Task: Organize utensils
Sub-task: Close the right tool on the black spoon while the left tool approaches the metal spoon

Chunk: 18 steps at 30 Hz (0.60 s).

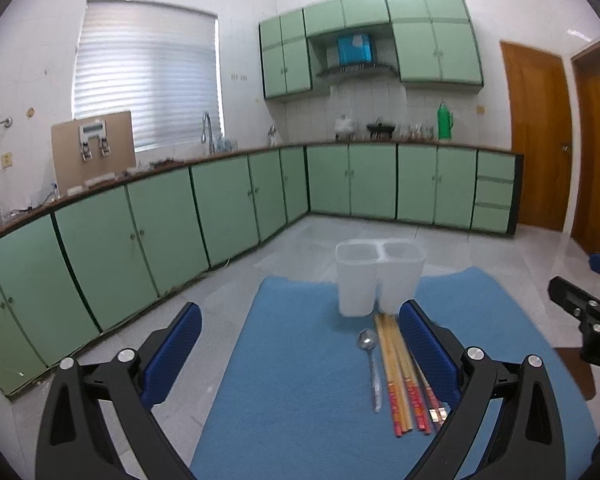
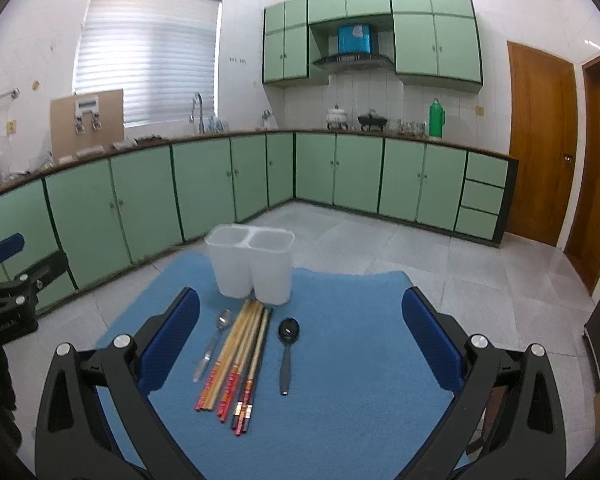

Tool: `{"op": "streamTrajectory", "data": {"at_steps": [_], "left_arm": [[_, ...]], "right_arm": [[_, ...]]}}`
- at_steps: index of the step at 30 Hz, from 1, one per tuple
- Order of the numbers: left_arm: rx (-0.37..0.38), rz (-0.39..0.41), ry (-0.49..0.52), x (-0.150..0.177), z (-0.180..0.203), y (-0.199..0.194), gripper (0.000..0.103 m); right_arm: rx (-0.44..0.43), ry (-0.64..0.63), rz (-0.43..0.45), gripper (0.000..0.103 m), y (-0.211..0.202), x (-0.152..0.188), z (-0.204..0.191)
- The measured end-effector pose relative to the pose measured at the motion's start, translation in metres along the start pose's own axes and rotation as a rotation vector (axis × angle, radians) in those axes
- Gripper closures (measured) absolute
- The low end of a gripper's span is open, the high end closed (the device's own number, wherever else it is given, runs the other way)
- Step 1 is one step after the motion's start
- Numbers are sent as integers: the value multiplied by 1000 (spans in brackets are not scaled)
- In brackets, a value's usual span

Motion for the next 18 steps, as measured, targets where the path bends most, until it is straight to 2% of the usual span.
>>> {"op": "streamTrajectory", "data": {"at_steps": [7,12,18], "left_arm": [[-25,-169,15,29,-7,99,6],[-7,-268,8,54,-1,145,6],[9,-344,6,79,11,179,14]], "right_arm": [[-34,42,-191,5,92,27,6],[-35,46,-289,5,148,43,1],[-43,61,-378,8,199,62,-8]]}}
Point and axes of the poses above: each gripper's, at about its wrist camera, not at the fingertips, and y roughly the way its jaws point, z to its right, x to its underside, the point moved 9 cm from there along y, roughly the way its jaws point, and after that the axes turned 3 degrees about -y, right-handed, at the moved point
